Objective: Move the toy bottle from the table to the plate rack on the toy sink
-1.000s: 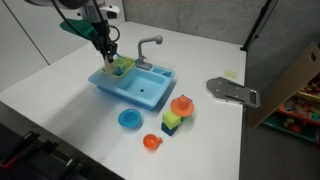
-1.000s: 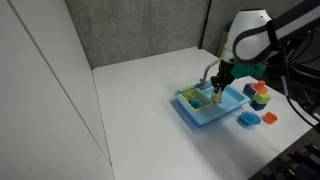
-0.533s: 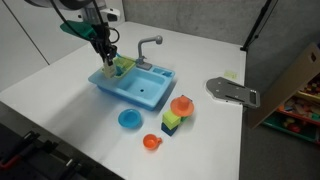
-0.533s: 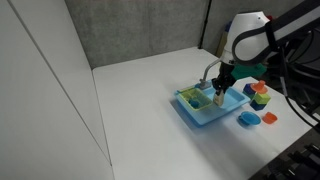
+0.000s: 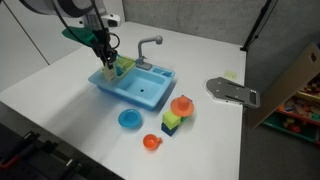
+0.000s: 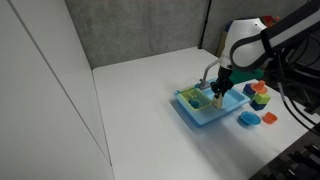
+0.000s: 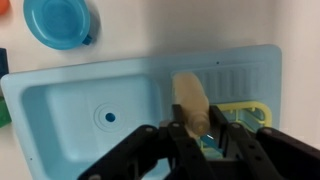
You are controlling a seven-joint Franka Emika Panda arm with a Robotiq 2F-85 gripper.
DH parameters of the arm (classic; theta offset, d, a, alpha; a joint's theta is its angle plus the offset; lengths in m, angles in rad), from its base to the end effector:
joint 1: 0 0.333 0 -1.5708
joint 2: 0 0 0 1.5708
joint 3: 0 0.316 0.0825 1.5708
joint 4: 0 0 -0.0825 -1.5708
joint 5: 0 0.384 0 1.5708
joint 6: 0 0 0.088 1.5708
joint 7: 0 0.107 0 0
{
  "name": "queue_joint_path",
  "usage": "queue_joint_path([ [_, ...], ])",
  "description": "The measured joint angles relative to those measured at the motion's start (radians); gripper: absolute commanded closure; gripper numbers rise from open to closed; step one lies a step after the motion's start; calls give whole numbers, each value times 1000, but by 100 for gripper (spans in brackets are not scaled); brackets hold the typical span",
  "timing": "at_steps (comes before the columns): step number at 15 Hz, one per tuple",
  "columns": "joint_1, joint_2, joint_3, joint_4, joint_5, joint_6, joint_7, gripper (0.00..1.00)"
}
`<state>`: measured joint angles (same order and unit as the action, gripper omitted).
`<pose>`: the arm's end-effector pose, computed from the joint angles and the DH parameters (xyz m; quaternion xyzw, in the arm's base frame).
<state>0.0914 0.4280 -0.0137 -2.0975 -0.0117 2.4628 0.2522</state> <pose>0.5748 0.0448 0.2082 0.9961 -0.0819 -0.0299 0.0114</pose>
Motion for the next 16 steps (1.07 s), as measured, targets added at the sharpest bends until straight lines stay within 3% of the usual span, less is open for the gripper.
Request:
queue_joint_path([
  [9,1,22,0,6,0,47,0,90],
  [16,9,34,0,76,0,47,0,90],
])
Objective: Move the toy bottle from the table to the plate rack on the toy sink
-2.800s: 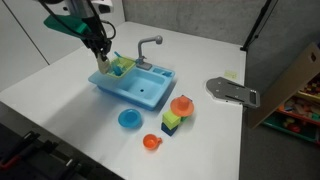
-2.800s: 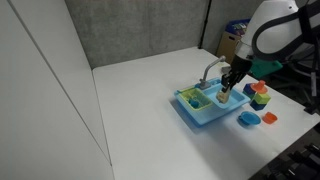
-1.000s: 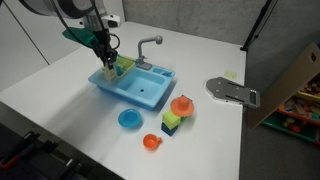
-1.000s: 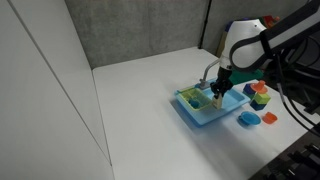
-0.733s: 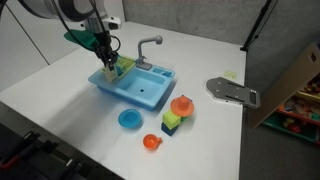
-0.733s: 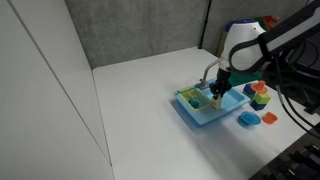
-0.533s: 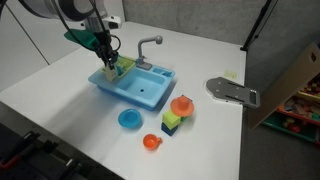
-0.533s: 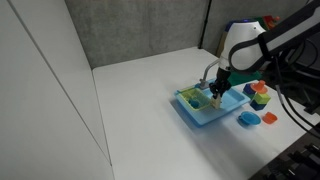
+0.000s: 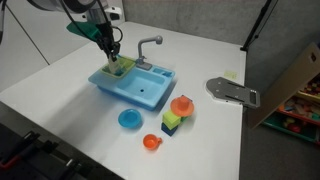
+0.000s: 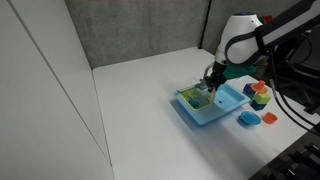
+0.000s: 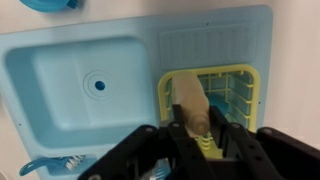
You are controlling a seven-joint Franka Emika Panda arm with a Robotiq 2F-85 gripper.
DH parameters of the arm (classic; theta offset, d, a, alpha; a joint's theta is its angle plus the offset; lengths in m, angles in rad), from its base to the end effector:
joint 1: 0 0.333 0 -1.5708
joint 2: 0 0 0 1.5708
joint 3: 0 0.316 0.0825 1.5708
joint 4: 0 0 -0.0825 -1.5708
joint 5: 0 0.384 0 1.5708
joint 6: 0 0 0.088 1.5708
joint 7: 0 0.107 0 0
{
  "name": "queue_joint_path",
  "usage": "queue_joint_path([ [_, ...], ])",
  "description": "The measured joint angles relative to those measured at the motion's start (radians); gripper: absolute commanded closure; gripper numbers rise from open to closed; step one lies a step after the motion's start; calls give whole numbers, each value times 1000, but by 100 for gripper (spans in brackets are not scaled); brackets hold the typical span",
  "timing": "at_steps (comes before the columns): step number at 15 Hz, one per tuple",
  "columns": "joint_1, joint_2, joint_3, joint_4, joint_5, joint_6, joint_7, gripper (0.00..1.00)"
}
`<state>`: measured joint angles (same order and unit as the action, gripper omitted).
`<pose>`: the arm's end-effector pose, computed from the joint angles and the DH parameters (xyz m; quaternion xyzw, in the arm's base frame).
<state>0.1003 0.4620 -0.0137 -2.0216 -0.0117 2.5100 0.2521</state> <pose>0.6033 0.0527 0.2211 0.9969 -0.0772 0.0141 0.0042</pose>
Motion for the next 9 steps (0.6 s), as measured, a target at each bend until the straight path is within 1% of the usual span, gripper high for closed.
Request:
queue_joint_path([
  [9,1,120,1,149,1,-4,0,90],
])
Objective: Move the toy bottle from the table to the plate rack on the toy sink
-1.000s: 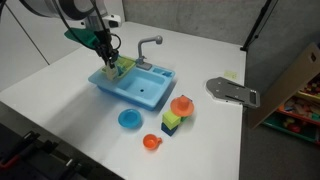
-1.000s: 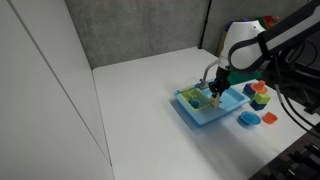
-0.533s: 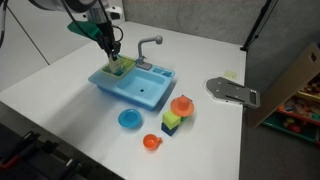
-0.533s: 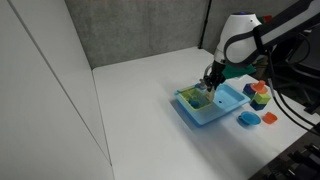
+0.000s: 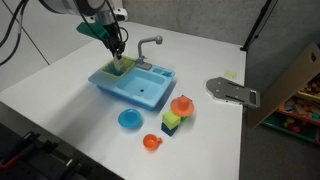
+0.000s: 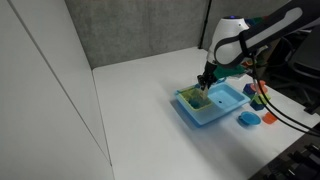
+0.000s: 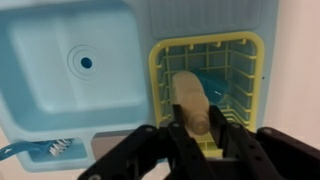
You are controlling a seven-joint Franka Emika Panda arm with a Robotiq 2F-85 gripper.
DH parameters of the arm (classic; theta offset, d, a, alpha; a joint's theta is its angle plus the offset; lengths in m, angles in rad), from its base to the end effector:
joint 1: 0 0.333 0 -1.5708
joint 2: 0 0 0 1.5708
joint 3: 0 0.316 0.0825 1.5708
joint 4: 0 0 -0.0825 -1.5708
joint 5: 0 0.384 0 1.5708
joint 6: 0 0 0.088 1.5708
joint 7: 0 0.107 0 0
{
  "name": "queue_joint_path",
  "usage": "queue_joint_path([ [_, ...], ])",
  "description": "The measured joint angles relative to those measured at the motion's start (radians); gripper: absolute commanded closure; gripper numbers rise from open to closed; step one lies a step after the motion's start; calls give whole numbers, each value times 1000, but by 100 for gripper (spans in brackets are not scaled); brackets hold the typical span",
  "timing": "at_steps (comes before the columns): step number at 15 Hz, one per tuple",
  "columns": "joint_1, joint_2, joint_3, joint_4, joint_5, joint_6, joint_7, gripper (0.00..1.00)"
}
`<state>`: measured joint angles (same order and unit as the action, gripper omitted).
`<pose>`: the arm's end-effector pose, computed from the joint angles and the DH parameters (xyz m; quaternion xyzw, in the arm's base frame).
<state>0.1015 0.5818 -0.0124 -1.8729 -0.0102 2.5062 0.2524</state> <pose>0.6407 0.0578 0.2048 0.9967 -0.0764 0.0265 0.0020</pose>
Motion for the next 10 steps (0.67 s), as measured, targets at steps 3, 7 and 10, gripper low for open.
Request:
queue_joint_path([
  [3,0,31,1,19,0,0,0,90],
  [7,-1,57,-1,25,0,0,0,90],
  [10,-3,67,-3,25,1,0,-1,40],
])
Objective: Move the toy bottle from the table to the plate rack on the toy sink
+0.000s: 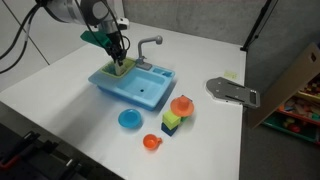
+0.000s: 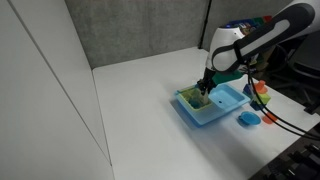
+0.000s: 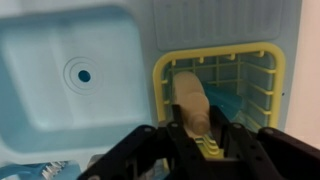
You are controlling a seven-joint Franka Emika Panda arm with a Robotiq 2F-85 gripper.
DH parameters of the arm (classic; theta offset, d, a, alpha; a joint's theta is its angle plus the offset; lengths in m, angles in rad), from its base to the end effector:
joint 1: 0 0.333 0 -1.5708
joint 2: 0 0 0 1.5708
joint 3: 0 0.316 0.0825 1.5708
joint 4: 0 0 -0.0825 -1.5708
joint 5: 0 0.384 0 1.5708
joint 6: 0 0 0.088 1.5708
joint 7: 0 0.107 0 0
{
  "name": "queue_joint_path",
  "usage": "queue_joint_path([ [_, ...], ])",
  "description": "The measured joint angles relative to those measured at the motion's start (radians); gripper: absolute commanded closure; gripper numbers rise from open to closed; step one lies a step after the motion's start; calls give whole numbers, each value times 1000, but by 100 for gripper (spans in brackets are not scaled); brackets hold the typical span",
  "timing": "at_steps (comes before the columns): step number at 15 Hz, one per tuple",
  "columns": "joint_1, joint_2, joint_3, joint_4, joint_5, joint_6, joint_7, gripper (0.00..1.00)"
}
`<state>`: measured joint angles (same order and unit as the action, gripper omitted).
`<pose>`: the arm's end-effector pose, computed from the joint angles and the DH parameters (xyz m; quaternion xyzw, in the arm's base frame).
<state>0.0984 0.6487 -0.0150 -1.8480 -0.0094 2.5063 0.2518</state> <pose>0.6402 0.0541 0.1716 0.9969 -0.0788 0.0060 0.0064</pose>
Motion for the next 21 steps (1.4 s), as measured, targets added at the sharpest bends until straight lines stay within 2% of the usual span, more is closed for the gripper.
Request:
queue_joint_path([
  [1,-2,1,0,0,0,0,0,39],
  [2,-4,1,0,0,1,0,-1,33],
  [6,-17,-4,0,5,18,0,-5,1],
  [12,-29,-87,0,6,27,-47,-7,0],
  [21,-37,-312,0,-49,27,-270,-35,0],
])
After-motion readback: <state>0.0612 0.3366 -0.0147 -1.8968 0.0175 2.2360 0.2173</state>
